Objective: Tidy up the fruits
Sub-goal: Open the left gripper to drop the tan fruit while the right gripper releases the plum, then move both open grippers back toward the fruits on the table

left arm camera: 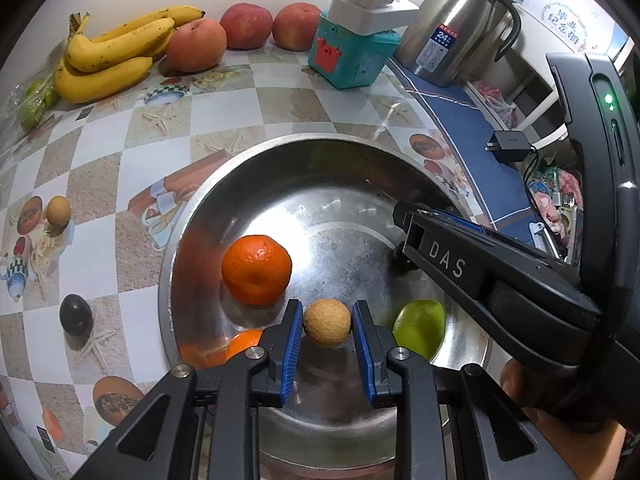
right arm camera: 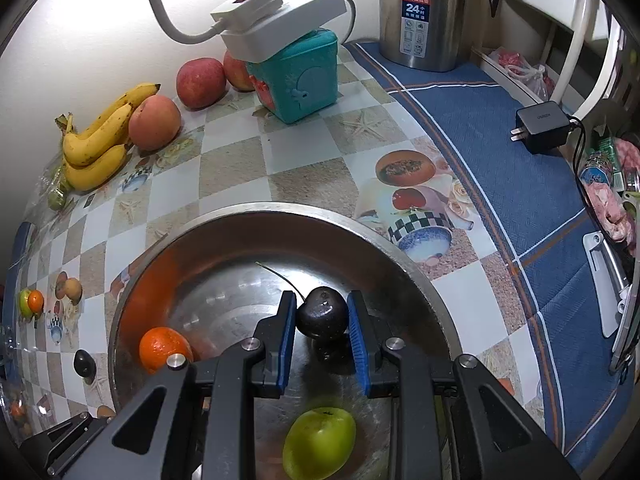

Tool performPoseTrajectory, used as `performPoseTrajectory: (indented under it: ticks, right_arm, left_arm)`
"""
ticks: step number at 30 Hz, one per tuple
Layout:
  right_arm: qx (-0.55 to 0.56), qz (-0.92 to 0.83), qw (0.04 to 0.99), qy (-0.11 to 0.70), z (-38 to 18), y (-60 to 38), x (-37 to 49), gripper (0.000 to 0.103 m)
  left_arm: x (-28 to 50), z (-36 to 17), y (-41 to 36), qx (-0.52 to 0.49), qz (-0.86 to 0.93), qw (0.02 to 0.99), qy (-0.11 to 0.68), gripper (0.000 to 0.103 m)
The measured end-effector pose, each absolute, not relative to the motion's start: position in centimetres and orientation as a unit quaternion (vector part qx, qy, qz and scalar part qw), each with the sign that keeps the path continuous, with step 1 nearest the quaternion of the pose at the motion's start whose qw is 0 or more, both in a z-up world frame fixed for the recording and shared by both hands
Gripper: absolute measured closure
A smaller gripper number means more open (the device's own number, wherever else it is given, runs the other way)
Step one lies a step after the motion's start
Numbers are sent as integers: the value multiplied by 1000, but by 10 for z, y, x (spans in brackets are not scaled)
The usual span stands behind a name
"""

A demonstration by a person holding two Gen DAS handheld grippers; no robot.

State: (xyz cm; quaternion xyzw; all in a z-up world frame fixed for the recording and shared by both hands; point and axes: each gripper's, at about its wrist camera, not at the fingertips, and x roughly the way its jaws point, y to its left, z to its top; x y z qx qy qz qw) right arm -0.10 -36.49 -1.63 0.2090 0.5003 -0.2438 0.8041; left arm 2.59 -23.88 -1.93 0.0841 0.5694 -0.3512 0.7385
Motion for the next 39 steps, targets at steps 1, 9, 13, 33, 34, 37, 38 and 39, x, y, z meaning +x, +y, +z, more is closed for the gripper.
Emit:
performPoseTrajectory:
  ticks: [1, 9, 13, 33, 34, 37, 38, 39]
  right_arm:
    - [207, -245, 804, 501, -17, -365, -1, 76]
    - [206, -246, 803, 502, -19, -365, 0, 76]
    - [205, -244, 802, 505, -19, -364, 1, 76]
    - [207, -239, 826, 467, 23, -359, -3, 67]
    - [206, -239, 827, 465, 26, -358, -3, 67]
    - [206, -239, 829, 462, 32, -356, -3, 67]
    - [206, -240, 828, 463, 33, -355, -4, 67]
    - [206, -241, 828, 463, 33, -355, -5, 67]
  left_arm:
    - [25, -20, -239, 86, -351, 738, 570, 76]
    - [27, -24, -242, 86, -346, 739, 571, 75]
    - [28, -23, -240, 80, -345, 739, 573, 75]
    - [38, 7, -222, 41, -353, 753, 554, 65]
    - [40, 8, -220, 37, -351, 754, 554, 63]
    - [50, 12, -208, 20, -338, 760, 554, 57]
    - [55, 13, -203, 13, -332, 763, 555, 56]
    - [58, 13, -198, 6, -327, 765, 555, 56]
